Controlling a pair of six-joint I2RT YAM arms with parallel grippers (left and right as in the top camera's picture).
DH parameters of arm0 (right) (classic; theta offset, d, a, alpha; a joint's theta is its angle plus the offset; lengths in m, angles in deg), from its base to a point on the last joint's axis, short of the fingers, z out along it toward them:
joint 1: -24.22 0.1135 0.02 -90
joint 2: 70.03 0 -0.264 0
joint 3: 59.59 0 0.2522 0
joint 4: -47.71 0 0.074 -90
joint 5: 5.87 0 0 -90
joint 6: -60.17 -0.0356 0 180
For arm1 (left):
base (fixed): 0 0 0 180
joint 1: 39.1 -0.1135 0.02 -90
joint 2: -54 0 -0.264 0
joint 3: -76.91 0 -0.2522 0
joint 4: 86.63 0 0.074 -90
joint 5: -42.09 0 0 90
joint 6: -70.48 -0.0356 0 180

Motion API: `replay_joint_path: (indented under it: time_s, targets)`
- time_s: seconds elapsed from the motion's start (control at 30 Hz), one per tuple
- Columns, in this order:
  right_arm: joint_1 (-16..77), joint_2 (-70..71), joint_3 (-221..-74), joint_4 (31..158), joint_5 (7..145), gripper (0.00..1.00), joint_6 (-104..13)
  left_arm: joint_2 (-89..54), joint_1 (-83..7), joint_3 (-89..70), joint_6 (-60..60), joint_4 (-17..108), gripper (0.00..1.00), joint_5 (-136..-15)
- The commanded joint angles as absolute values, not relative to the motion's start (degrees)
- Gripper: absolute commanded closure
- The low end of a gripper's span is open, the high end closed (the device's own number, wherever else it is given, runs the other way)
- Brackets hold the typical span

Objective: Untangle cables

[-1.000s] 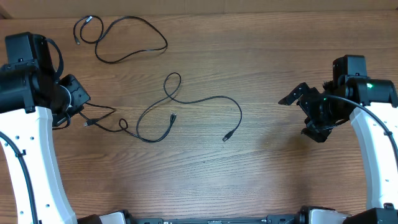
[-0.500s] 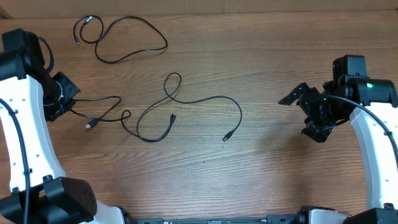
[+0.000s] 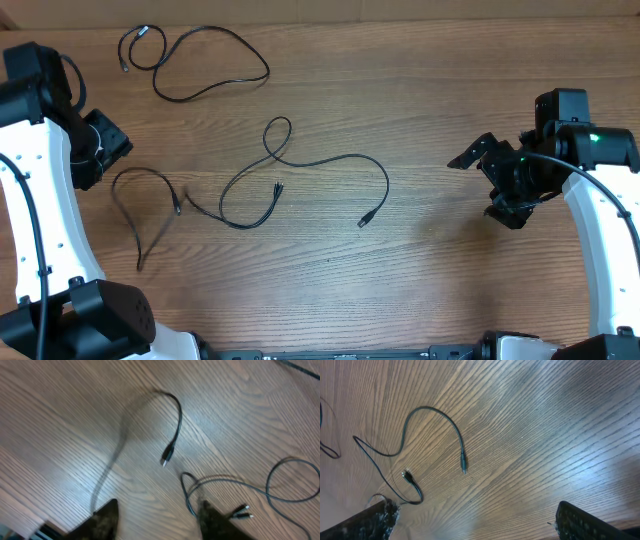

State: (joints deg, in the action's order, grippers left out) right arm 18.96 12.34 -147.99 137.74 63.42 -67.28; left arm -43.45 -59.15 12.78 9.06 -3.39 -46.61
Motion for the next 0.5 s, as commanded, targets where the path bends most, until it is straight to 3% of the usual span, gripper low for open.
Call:
replay_joint_path:
  time_s: [0.0,0.47]
  targets:
    - [18.68,12.4,-148.31,137.64,63.75,0.0,-66.82,-44.15,-59.59,13.46,9.14,-5.56,0.24,-51.29]
    - [18.68,12.4,-148.31,137.64,63.75,0.0,-66.82,-44.15,-57.14,1.13,-0.14,-8.14,0.23,-48.89]
